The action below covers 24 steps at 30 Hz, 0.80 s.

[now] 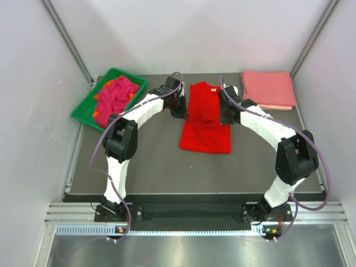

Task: Fold and stack the t-shirts
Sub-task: Fold the tshirt

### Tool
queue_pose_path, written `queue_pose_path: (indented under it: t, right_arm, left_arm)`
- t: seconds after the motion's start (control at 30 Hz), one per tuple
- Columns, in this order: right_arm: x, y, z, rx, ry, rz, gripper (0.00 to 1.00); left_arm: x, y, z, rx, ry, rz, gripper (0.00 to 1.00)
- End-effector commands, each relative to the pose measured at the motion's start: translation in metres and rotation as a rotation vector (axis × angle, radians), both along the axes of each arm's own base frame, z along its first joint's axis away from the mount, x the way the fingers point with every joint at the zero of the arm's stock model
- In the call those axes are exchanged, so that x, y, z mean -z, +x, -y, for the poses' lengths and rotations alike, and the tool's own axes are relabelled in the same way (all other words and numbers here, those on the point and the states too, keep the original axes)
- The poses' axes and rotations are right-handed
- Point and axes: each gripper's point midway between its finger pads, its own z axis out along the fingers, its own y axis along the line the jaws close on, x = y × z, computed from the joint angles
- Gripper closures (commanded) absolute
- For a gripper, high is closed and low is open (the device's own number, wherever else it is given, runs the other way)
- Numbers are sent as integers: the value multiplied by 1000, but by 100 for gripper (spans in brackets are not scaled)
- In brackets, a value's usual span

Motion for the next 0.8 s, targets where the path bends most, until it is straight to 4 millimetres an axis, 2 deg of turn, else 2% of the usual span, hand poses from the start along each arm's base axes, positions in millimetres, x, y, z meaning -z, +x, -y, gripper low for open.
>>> queue_pose_path:
  t: [0.0,0.23,0.4,0.6,0.77]
  right_arm:
    - [-18,26,2,-14,14,45,100]
    - [-5,45,11,-1,6,12,100]
    - [4,55,16,11,13,-2,100]
    - [22,64,21,21,10,-38,96]
    - [28,75,27,46,16,-45,95]
  left_arm:
    - [-18,23,7,23,-42,67,100]
    - [-21,43,14,22,-79,109,100]
    - [-12,57,16,20,-81,111,100]
    - [7,65,7,-7,-18,85,100]
    - [9,74,-1,-32,2,106,100]
